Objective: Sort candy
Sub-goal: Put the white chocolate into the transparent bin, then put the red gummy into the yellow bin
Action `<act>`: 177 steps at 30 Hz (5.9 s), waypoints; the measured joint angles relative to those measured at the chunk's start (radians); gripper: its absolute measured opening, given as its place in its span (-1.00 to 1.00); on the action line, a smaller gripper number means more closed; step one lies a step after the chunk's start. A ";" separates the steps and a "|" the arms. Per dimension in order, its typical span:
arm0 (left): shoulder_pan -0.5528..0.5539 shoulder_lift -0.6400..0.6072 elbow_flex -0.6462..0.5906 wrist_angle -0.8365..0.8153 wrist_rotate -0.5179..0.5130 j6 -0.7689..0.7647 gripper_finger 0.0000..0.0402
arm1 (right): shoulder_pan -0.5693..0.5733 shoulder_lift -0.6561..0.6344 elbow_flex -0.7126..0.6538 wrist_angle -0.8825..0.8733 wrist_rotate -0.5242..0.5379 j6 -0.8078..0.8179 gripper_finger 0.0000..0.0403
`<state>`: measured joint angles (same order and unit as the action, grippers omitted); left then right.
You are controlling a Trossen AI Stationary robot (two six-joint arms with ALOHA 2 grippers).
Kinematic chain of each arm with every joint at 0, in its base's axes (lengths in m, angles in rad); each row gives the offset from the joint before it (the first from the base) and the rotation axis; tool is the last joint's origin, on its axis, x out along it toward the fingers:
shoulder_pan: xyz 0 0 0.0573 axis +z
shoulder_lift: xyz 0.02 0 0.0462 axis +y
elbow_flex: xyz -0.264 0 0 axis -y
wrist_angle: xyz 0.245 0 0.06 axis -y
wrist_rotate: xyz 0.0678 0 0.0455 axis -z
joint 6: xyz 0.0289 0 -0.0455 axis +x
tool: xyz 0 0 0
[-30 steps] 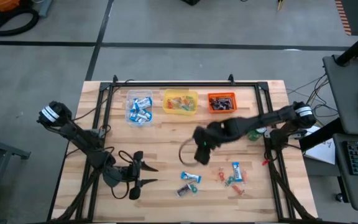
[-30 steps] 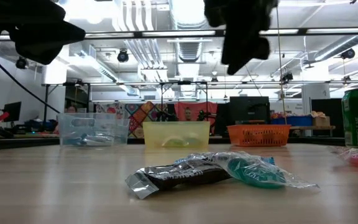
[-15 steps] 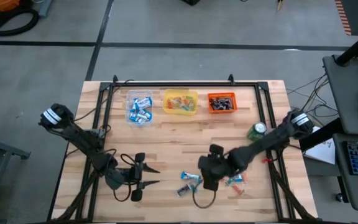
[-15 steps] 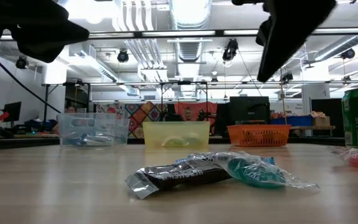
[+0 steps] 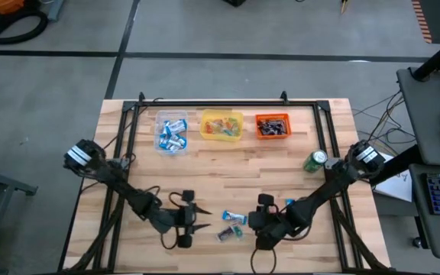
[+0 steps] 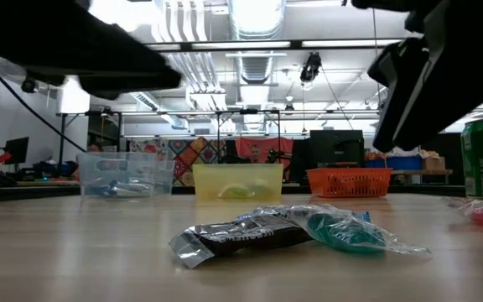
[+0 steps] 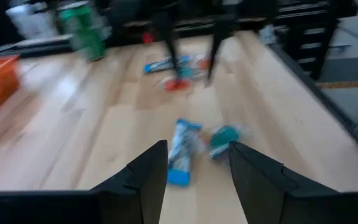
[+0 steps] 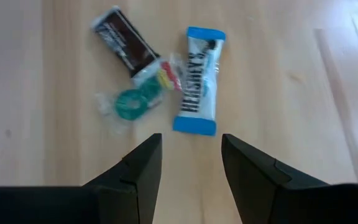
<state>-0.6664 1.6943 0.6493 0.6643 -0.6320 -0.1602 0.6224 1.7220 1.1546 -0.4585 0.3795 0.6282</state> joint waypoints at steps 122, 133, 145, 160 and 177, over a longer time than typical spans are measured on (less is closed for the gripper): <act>0.078 -0.707 -0.082 -0.983 -0.398 -0.481 -0.04 | -0.269 -0.052 0.228 0.158 0.055 -0.112 -0.23; -0.162 -0.545 -0.116 -0.649 -0.503 -0.366 -0.04 | -0.187 -0.052 0.227 -0.302 -0.326 0.452 -0.23; -0.143 -0.455 -0.016 -0.596 -0.488 -0.116 -0.04 | -0.066 -0.052 0.208 -0.717 -0.388 0.821 -0.23; 0.166 -0.550 -0.098 -0.517 -0.011 0.201 -0.19 | -0.051 -0.051 0.127 -0.609 -0.327 0.852 0.03; 0.228 -0.862 -0.296 -0.421 0.069 0.184 -0.24 | -0.070 -0.050 -0.114 -0.254 -0.247 0.931 0.07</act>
<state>-0.4381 0.8323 0.3534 0.2431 -0.5625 0.0239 0.5525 1.6716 1.0405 -0.7129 0.1322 1.5594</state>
